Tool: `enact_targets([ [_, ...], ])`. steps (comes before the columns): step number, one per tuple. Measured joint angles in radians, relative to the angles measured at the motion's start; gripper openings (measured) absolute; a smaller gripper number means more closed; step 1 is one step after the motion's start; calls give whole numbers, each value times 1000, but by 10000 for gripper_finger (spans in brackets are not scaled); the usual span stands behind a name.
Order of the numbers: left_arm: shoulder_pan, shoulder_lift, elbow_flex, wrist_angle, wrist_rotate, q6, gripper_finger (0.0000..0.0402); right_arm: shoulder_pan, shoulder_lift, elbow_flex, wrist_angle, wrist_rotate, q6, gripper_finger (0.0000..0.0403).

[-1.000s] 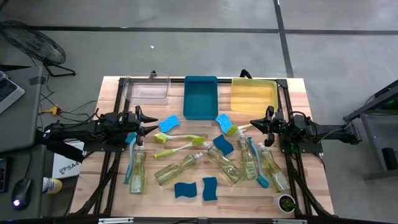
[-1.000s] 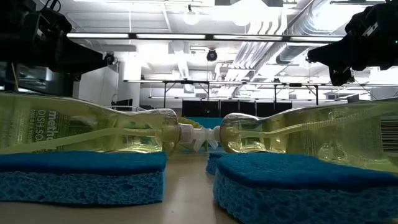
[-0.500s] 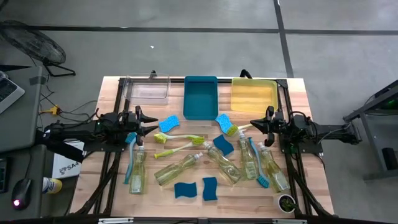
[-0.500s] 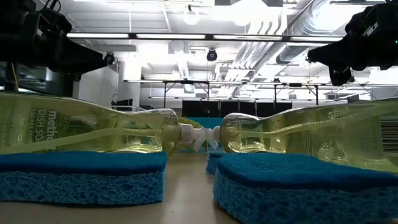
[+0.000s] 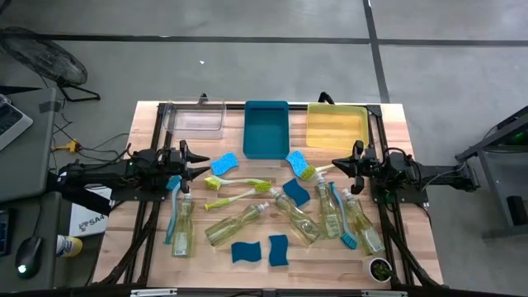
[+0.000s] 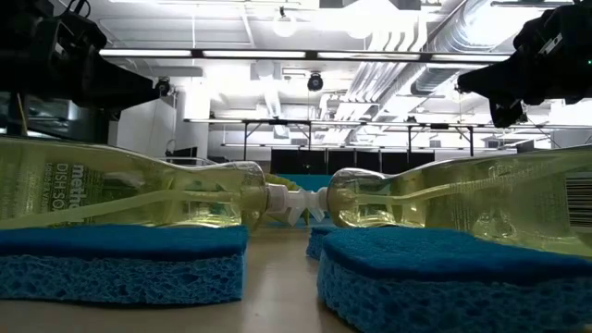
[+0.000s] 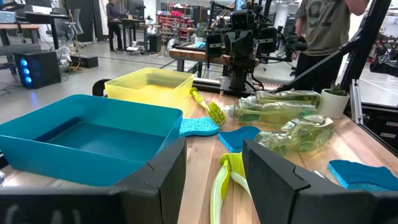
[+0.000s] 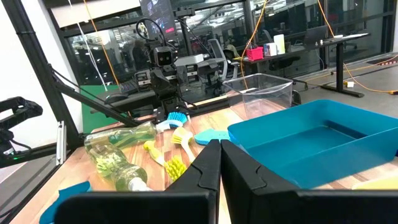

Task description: Pick & Place Kitchen Sink Supplies

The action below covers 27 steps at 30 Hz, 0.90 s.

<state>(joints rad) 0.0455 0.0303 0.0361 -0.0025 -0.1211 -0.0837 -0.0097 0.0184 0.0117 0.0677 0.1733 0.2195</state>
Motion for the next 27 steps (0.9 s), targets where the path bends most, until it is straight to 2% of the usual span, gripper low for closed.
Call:
enact_targets([
  [15,0,0,0,0,0,0,154,0,0,0,5,-1,0,5],
  [27,0,0,0,0,0,0,154,0,3,19,-20,-86,16,5],
])
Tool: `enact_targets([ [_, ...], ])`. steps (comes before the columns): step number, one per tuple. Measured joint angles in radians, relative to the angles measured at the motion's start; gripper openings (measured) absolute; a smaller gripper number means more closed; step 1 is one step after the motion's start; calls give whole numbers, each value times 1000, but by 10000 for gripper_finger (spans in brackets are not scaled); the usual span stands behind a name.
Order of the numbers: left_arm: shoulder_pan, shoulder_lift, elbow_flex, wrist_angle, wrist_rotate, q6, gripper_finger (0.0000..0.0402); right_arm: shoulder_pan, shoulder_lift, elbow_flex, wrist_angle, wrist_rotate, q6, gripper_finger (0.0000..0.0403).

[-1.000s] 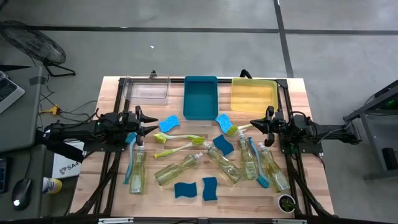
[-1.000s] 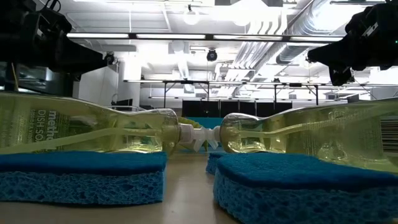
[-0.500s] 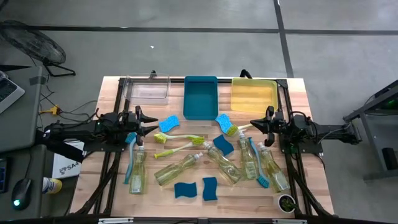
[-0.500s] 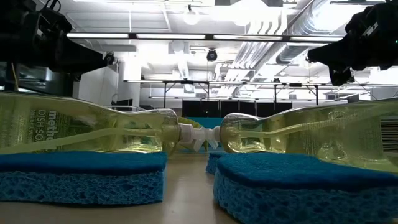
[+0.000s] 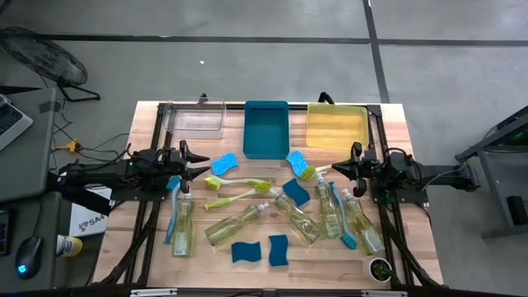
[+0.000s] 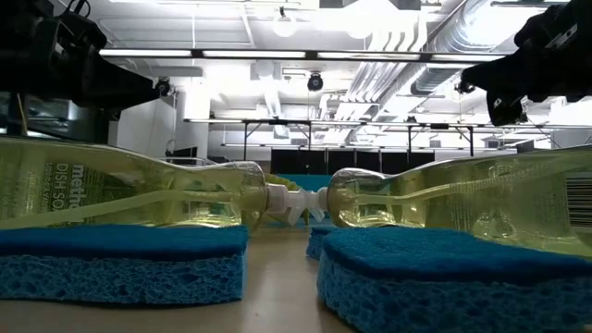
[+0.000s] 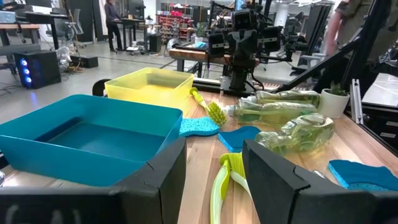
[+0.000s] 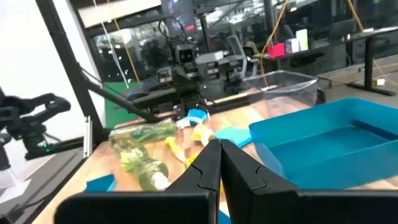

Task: Pick & Place Kitchen Sink Supplies
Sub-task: Put the green dish brush into the yellow bin

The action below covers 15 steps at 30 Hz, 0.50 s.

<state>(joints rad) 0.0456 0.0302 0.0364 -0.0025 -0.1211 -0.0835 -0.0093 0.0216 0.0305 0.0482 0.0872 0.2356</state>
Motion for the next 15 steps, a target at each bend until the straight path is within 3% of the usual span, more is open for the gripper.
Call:
enact_targets([
  [7,0,0,0,0,0,0,154,-5,107,190,-226,18,-47,5],
  [15,0,0,0,0,0,0,154,-6,392,447,-376,8,-36,5],
])
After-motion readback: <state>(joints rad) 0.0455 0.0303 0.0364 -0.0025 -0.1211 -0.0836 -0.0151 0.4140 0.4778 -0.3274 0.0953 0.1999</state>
